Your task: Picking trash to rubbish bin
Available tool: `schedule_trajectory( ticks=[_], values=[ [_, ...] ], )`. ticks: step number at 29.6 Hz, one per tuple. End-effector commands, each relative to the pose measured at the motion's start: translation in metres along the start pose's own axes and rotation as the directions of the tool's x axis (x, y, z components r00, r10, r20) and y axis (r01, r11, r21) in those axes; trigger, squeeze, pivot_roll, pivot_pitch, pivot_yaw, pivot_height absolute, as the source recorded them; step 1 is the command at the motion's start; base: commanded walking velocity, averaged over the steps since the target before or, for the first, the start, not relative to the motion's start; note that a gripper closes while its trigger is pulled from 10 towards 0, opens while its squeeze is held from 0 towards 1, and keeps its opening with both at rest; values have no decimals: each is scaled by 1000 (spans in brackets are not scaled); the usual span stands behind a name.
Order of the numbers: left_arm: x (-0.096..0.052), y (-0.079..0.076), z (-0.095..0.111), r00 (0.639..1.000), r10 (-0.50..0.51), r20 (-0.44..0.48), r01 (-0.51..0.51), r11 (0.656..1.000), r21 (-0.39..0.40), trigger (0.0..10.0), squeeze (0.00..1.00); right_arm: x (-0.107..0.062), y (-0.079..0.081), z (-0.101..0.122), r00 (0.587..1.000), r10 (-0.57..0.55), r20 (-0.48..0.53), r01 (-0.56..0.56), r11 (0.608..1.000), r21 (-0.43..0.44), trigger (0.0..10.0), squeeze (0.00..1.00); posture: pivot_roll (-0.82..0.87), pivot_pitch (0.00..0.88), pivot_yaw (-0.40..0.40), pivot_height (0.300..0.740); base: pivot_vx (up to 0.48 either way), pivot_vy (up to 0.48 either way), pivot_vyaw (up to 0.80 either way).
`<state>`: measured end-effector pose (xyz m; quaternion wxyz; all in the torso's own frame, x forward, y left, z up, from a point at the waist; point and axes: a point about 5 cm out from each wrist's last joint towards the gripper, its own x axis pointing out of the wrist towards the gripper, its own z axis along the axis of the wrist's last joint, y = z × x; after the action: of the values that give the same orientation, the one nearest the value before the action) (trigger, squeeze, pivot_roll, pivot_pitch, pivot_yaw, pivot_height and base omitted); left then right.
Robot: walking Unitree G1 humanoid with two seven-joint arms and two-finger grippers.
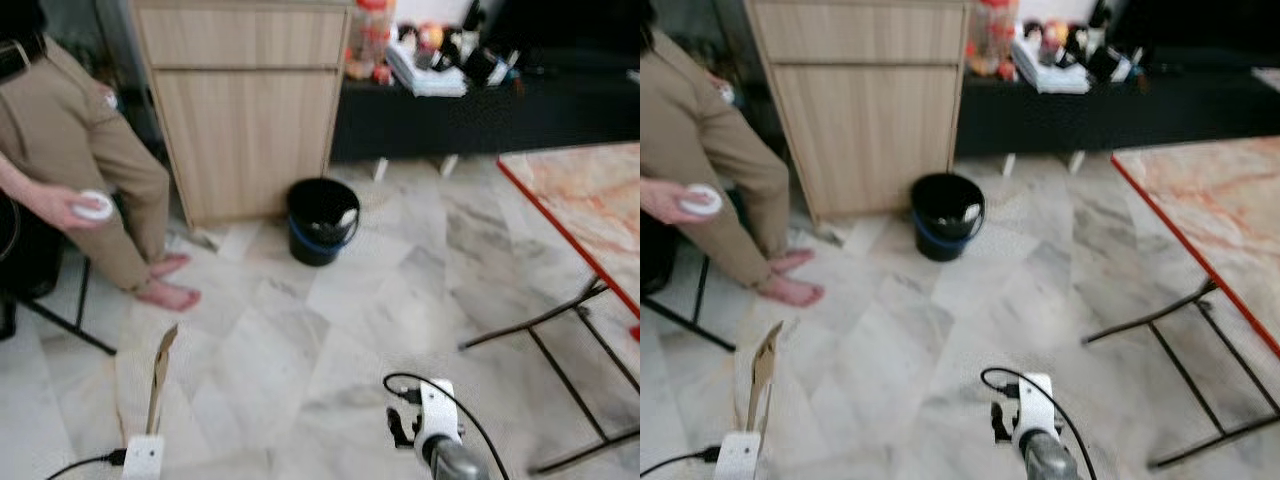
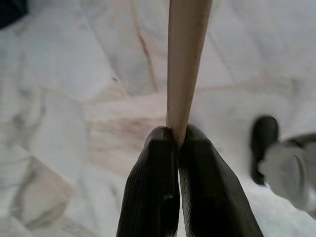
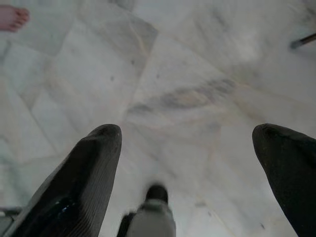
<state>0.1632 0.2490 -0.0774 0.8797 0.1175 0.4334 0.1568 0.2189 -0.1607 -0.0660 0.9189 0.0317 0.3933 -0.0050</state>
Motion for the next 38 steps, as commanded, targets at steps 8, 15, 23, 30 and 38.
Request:
schedule_trajectory(
  ticks=[8,15,23,30,38],
  values=[
    [-2,-3,-5,1000,-24,-11,24,999,23,10000,0,-3,-11,-7,999,-35,-16,35,999,5,10000,0,84,135,-58,740,480,0,-372],
    [-1,-1,-5,1000,-27,-9,28,999,45,10000,0,-3,-8,-9,999,-37,-20,37,999,13,10000,0,85,116,-42,740,480,0,0],
    [0,3,-1,1000,-27,2,27,998,62,10000,0,-4,-8,-13,999,-39,-33,39,999,12,10000,0,87,98,-31,740,480,0,0],
    [1,4,1,1000,-27,5,27,997,67,10000,0,-4,-7,-14,999,-31,-37,32,999,16,10000,0,91,86,-29,740,480,0,-436],
    [1,4,1,1000,-27,6,26,997,69,10000,0,-4,-5,-15,999,-23,-35,24,1000,8,10000,0,96,73,-30,740,480,0,0]
  ],
)
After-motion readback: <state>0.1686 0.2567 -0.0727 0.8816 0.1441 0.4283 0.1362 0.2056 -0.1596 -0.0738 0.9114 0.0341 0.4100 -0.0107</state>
